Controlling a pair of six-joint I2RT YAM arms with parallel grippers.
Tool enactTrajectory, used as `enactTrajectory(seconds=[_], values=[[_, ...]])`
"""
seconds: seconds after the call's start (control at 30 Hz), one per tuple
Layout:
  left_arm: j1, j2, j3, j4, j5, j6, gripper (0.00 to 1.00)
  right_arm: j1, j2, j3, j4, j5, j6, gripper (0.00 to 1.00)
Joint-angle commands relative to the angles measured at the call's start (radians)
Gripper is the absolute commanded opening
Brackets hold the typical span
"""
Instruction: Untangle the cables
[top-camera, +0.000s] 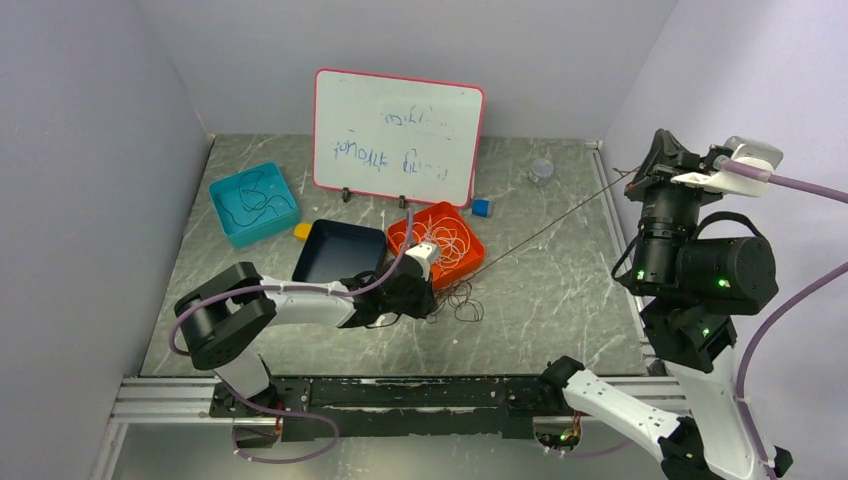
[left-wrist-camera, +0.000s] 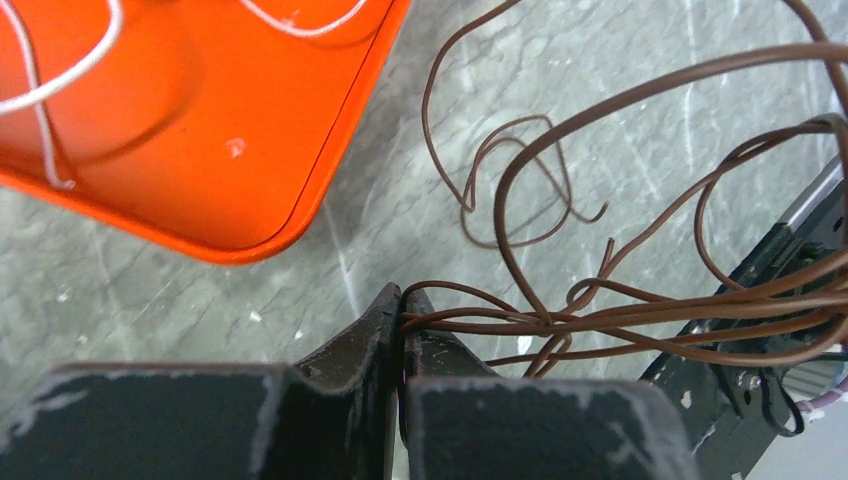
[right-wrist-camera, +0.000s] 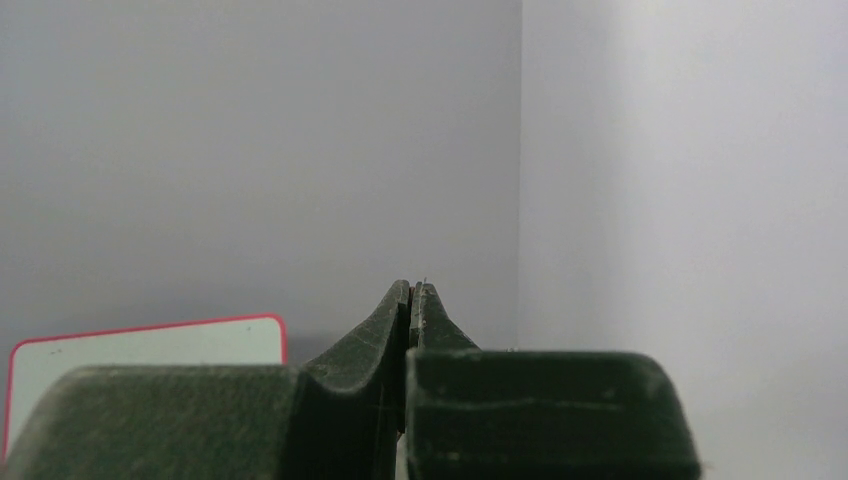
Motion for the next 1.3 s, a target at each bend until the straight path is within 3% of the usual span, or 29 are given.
enactTrajectory(seconds=[0.0,0.17,0.37,0.53,0.6,0.67,0.83,1.03,1.27], values=[[0.004,-0.049,-0.028,-0.186,-0.053,0.047,0.07,0.007,-0.014,0.023,-0.107,0.023,0.195,0.00],[0.004,-0.159,0.024,-0.218,-0.073,0.081,0.07,0.007,-0.016,-0.117,-0.416,0.000,0.569,0.00],[0.004,-0.230,0.071,-0.252,-0.115,0.131,0.07,0.006,-0.008,-0.313,-0.618,-0.120,0.940,0.00],[0.004,-0.252,0.096,-0.258,-0.138,0.165,0.07,0.007,-0.007,-0.513,-0.638,-0.231,1.102,0.15],[0.005,-0.262,0.100,-0.254,-0.143,0.174,0.07,0.006,-0.012,-0.565,-0.650,-0.249,1.136,0.26],[0.004,-0.273,0.101,-0.249,-0.146,0.182,0.07,0.006,-0.021,-0.586,-0.656,-0.261,1.152,0.38],[0.005,-0.283,0.109,-0.251,-0.158,0.202,0.07,0.005,-0.043,-0.593,-0.645,-0.304,1.119,0.56],[0.005,-0.279,0.118,-0.251,-0.150,0.209,0.07,0.006,-0.080,-0.657,-0.383,-0.578,0.845,0.60],[0.004,-0.290,0.108,-0.224,-0.105,0.215,0.07,0.005,0.042,-0.679,-0.239,-0.798,0.668,0.63]])
